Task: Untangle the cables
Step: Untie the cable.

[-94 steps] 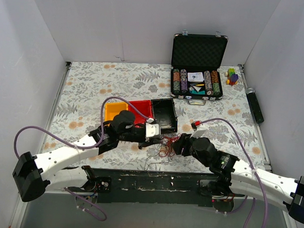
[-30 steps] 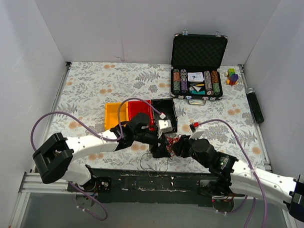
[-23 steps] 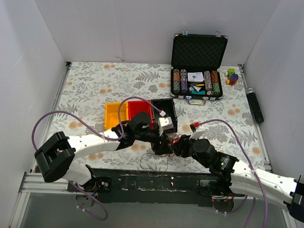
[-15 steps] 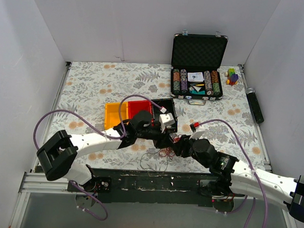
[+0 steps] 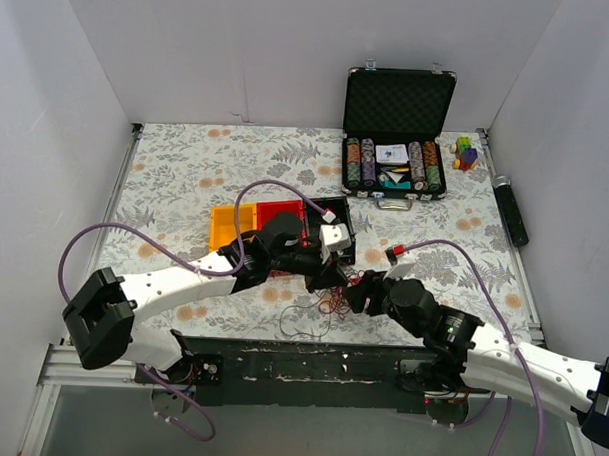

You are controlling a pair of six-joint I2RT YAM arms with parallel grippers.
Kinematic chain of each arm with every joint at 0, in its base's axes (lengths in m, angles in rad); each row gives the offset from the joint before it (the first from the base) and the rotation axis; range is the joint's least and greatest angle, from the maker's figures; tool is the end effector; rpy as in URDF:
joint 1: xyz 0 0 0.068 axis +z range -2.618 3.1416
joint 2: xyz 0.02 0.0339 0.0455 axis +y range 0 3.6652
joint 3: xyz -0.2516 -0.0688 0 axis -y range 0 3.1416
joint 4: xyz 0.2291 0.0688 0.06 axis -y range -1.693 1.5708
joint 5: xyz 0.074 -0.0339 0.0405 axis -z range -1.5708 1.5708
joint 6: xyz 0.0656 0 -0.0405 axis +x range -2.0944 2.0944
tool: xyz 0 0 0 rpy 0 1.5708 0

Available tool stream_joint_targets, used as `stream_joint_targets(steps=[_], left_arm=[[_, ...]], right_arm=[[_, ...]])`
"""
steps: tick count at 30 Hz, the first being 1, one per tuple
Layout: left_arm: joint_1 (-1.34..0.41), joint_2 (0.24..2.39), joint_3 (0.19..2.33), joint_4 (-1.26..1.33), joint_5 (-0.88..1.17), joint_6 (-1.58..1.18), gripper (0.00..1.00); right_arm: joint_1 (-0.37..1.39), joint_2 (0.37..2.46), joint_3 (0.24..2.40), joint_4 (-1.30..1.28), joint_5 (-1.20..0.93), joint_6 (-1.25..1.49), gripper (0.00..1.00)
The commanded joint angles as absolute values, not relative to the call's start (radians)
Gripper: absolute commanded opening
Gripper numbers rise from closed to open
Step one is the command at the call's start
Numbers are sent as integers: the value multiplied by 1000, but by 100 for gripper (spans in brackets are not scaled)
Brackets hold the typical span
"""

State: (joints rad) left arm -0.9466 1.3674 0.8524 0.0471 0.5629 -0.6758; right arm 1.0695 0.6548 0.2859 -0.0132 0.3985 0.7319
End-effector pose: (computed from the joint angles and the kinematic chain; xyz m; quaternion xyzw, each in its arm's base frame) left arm 0.1549 -0.2750 0.2409 0.2546 0.7911 -0.5279 0.1750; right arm 0.1091 0.1461 0.1899 -0.0272 0.8192 0.3284 0.4694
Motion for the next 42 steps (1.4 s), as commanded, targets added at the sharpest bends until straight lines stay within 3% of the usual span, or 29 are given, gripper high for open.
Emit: stream_joint_targets(steps=[1, 5, 8, 14, 15, 18, 19, 21, 28, 29, 34, 42], left_arm=[[-950, 1278, 923, -69, 598, -588, 0], [-950, 1256, 913, -94, 591, -557, 0], [-950, 1244, 896, -98, 607, -538, 0], [-950, 1244, 897, -100, 621, -520, 0], [-950, 1246, 899, -100, 624, -517, 0], [-950, 1246, 911, -104, 635, -497, 0], [-950, 1246, 916, -107, 635, -494, 0], [-950, 1244, 919, -115, 635, -480, 0], [-950, 1239, 931, -113, 615, -466, 0], [-950, 1241, 934, -112, 612, -463, 0], [-950, 1239, 953, -118, 589, -440, 0], [-951, 1250, 977, -130, 603, -437, 0]], right_arm=[[1077, 591, 296, -74, 439, 738, 67], [1077, 517, 310, -143, 434, 733, 74], [1077, 492, 316, -190, 433, 739, 87], [1077, 505, 336, -227, 417, 730, 88], [1077, 506, 339, -224, 416, 726, 79], [1077, 517, 354, -219, 428, 709, 12], [1077, 523, 360, -225, 436, 707, 2], [1077, 541, 377, -229, 437, 692, 1], [1077, 563, 388, -155, 377, 582, 64], [1077, 561, 385, -143, 367, 566, 67], [1080, 535, 365, -143, 364, 512, 80], [1078, 616, 359, -16, 331, 454, 80]])
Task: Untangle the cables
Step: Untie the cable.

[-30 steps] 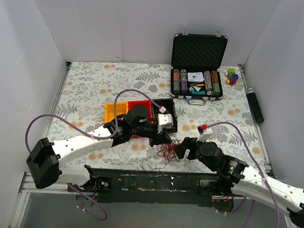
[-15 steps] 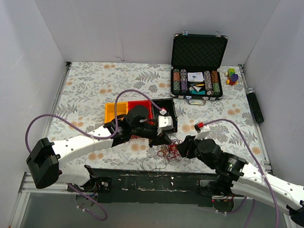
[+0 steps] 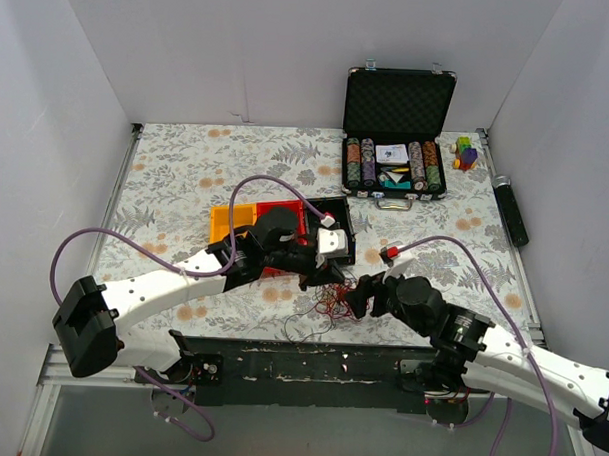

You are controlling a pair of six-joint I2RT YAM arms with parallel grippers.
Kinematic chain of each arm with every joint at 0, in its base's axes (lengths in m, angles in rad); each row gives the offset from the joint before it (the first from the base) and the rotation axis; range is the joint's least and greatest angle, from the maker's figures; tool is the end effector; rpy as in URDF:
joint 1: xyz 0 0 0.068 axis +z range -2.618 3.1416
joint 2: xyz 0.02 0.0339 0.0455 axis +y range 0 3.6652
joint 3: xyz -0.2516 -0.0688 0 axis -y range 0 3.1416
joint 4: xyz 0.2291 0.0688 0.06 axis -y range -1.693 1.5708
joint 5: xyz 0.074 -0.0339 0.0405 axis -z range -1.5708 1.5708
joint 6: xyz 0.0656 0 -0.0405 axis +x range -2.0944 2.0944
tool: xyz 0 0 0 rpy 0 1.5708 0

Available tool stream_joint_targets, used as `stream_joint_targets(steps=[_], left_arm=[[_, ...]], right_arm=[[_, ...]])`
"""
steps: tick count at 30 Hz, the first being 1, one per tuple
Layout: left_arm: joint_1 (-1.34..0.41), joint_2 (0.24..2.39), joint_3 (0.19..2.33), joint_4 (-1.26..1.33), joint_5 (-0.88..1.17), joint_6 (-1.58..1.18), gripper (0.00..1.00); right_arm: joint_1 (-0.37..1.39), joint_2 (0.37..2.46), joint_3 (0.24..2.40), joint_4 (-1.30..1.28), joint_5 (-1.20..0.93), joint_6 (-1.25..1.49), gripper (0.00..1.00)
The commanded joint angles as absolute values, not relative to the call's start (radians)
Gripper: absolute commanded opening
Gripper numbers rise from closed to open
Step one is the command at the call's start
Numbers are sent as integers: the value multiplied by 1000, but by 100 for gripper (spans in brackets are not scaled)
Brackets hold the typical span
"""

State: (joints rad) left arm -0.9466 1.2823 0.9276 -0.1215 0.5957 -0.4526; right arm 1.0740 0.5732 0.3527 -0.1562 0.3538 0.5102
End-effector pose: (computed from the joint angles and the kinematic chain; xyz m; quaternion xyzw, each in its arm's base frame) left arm 0.1444 -0.2634 0.2726 0.3477 0.7542 -0.5121 0.2192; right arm 0.1016 0.1398 0.2085 -0.1314 0.8095 0.2917 0.4923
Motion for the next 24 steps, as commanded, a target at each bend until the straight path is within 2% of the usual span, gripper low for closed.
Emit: stream_joint_targets(steps=[1, 5, 11, 19, 24], left_arm=[[-950, 1253, 983, -133, 609, -439, 0], [-950, 1264, 1022, -169, 652, -446, 0], [-950, 1270, 1045, -202, 689, -462, 0], [-950, 1272, 1043, -209, 722, -469, 0], [-951, 1282, 1152, -268, 791, -486, 0]], right_arm=[[1078, 632, 351, 29, 336, 456, 79], [1078, 707, 351, 147, 426, 511, 74], [1078, 801, 377, 238, 446, 587, 62], [1078, 837, 368, 223, 443, 615, 61], [1080, 879, 318, 180, 439, 661, 57]])
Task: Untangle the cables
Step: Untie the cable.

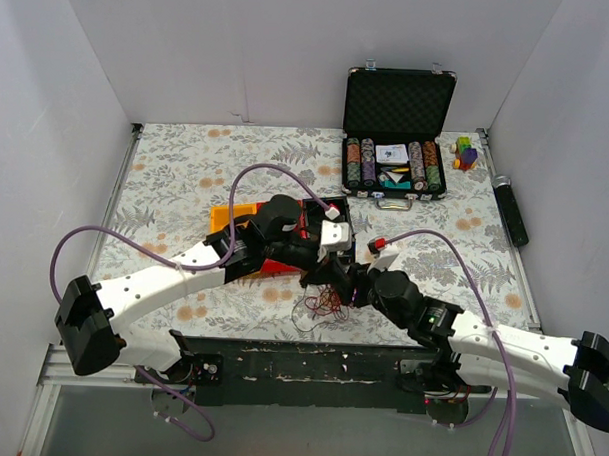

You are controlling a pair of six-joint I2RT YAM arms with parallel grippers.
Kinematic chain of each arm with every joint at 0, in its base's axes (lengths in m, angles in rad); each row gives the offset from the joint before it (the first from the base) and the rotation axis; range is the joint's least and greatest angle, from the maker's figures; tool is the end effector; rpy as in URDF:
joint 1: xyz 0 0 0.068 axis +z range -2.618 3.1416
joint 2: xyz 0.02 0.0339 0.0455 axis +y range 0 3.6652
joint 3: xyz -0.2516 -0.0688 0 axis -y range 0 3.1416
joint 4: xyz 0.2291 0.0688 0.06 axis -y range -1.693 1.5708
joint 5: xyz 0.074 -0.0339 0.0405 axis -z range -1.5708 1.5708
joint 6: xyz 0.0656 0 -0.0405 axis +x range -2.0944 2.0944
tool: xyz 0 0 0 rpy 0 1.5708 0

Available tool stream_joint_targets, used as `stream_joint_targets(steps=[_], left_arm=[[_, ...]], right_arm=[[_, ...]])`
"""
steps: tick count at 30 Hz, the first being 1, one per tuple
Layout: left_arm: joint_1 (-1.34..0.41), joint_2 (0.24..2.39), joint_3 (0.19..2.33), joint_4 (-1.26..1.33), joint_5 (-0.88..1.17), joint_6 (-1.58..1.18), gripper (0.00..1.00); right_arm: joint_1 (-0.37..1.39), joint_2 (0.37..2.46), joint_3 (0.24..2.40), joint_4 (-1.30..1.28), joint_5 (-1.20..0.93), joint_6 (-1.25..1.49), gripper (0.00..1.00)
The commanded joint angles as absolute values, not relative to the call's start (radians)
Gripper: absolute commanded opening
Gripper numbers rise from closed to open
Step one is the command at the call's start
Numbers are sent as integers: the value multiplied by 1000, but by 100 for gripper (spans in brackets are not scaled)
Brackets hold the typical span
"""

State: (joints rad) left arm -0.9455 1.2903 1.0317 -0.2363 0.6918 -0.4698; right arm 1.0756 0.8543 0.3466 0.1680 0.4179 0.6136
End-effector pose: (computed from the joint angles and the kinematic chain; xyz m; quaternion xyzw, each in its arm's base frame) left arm 0.1398 -0.2651 0.2955 0.3592 0.7442 -0.5346 0.1770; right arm 0.1234 0.1725 0.1997 -0.0663 0.8049 0.3099 0.5017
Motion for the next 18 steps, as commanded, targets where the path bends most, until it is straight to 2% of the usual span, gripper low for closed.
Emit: stream_joint_targets(steps=[1, 6, 11, 18], left_arm=[[-950, 1284, 1190, -296, 810, -486, 0], [-950, 1273, 1363, -461, 845, -442, 0], [-950, 1243, 1460, -518, 833, -451, 0], [-950, 1255, 1632, -620, 801, -402, 0]], right_arm=[[1080, 882, 305, 173, 437, 670, 57], [1088, 847, 239, 121, 454, 728, 57], [1091, 773, 178, 101, 472, 753, 59], [1091, 726, 170, 2, 515, 796, 47]])
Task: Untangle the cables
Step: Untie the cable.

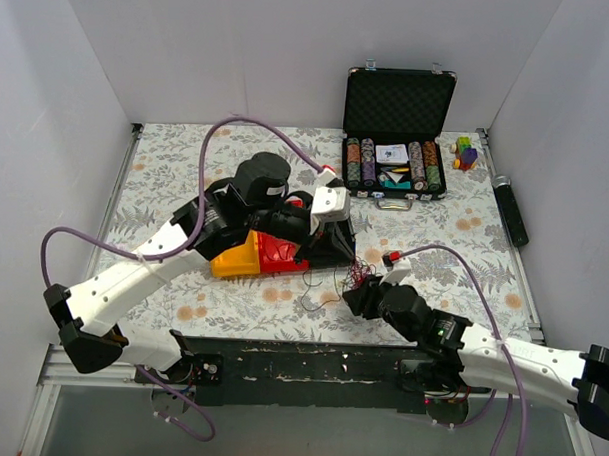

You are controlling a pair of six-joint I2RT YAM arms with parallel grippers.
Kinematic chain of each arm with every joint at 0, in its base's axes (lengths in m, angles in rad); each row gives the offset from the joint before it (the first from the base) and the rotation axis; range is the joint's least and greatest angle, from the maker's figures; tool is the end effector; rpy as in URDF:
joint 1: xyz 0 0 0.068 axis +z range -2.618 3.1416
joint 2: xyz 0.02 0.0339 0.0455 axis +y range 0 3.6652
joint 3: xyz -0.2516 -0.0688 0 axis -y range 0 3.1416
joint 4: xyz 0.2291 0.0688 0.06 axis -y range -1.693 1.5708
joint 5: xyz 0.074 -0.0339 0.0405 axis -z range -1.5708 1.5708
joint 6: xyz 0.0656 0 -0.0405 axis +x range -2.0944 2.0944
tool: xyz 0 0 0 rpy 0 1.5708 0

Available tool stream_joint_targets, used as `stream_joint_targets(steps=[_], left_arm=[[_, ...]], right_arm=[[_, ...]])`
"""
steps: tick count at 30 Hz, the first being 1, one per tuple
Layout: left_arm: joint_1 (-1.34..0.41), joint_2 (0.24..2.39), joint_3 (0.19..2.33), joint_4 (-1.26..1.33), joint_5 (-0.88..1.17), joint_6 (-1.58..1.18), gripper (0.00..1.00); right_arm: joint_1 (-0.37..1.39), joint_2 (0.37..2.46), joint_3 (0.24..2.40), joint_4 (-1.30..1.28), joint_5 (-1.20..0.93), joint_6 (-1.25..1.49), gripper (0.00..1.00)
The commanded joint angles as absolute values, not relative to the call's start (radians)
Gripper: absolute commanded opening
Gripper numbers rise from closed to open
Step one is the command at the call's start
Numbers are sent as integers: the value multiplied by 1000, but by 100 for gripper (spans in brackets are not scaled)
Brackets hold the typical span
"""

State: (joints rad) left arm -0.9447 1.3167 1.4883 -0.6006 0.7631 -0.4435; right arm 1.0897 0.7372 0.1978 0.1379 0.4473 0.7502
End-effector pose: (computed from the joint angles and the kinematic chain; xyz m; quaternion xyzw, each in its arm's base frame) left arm 0.1289 -0.2556 0.4048 0.3886 0.7066 -0.5616 0.1851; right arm 0.1101 0.1497 0.1644 -0.0167 0.8221 0.3161 0.4732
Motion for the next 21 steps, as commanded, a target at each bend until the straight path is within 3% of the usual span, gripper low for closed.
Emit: stream_joint_targets(steps=[1, 9, 15, 21], left_arm=[[-951, 1256, 1664, -629, 781, -390, 0], [-950, 1236, 1847, -562, 628, -307, 0], [-950, 1192, 1878, -316, 483, -242, 4], [-950, 1239, 2006, -351, 531, -242, 11]], right_arm=[[1091, 719, 170, -46, 518, 808, 47], [1091, 661, 146, -170, 545, 914, 36], [1091, 673, 132, -213, 529, 966, 36], [1094, 678, 161, -235, 512, 971, 35]])
